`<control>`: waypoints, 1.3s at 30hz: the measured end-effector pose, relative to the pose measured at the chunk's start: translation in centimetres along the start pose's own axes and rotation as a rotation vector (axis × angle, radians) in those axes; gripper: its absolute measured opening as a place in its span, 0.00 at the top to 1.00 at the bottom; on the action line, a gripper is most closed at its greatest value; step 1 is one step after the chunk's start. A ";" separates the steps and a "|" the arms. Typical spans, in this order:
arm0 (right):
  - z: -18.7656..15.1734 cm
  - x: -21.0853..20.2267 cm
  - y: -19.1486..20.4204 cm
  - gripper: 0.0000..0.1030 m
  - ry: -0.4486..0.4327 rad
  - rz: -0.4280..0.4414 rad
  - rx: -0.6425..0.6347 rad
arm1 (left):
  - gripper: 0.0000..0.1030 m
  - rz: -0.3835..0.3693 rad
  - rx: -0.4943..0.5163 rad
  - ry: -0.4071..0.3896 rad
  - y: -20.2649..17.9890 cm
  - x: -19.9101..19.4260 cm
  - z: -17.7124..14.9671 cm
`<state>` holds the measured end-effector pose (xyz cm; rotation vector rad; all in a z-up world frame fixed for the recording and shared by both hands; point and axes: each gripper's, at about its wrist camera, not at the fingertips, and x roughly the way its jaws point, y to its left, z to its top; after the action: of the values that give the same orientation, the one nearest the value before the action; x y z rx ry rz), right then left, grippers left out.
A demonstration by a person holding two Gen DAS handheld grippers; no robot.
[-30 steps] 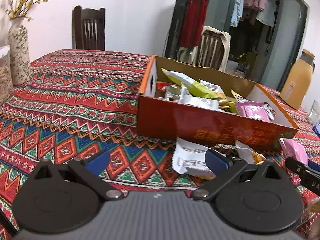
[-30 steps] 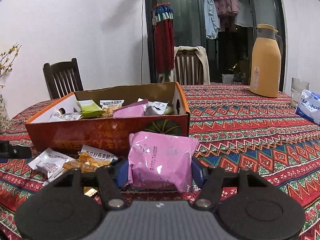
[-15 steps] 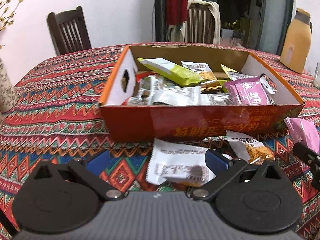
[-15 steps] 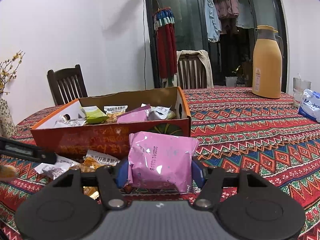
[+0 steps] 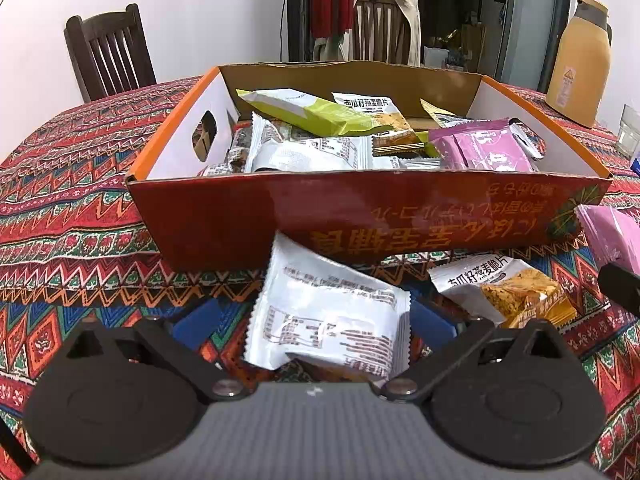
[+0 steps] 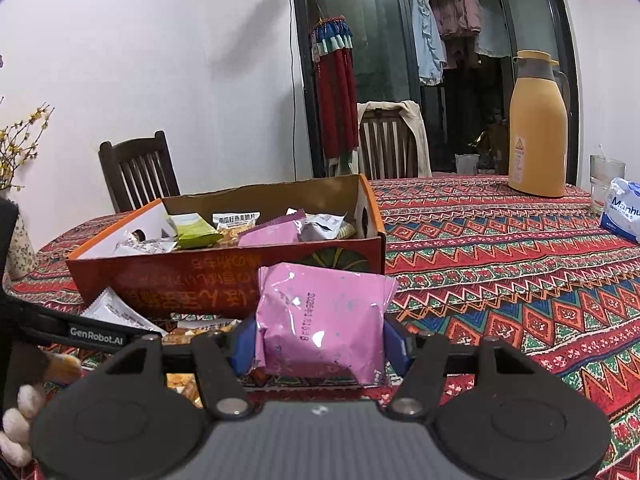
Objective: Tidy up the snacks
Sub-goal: 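Grasp the white packet with black text using the left gripper while the right gripper holds the pink packet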
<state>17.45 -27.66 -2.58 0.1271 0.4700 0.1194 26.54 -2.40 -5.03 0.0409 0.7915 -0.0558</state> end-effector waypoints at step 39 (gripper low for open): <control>0.0 0.2 0.1 0.38 0.001 0.015 -0.008 | 0.59 -0.080 0.060 -0.053 -0.8 -2.1 -0.7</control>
<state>17.58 -27.56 -2.69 0.1228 0.4699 0.1356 24.49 -3.05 -4.06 0.0645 0.7385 -0.1556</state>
